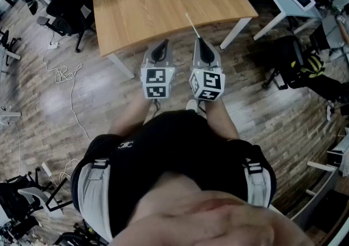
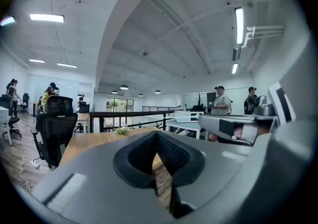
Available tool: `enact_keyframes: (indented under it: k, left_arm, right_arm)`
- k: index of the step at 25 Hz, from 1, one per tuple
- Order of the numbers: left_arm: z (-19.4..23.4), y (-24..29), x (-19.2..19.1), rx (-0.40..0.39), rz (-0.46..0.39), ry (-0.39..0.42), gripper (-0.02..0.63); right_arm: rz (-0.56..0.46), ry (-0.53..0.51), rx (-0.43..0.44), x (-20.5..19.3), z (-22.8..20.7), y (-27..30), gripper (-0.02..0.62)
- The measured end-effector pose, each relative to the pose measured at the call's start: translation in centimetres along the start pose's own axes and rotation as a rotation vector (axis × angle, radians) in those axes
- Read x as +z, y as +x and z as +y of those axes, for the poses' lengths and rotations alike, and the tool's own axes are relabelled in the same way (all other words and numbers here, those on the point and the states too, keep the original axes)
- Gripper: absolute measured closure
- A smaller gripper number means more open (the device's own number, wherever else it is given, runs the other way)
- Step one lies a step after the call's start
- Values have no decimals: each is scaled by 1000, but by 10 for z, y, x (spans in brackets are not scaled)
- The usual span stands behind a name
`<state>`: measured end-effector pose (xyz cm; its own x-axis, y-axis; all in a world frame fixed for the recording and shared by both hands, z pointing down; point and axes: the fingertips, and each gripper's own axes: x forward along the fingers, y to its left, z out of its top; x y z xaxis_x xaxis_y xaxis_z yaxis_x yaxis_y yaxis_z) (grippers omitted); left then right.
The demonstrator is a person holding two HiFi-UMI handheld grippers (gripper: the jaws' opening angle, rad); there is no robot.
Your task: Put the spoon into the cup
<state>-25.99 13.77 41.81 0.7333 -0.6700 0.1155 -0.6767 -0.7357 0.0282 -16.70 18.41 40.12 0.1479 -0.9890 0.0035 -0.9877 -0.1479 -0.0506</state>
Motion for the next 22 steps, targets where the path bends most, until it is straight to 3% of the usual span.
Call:
enact_keyframes:
  k: [10,22]
  left_arm:
    - [-19,34,-3,-8,15,1,594]
    - [-54,102,-2,2,40,21,594]
  right_arm:
    - [2,15,8,-3,-31,14,589]
    - [-1,50,25,-1,-99,47,589]
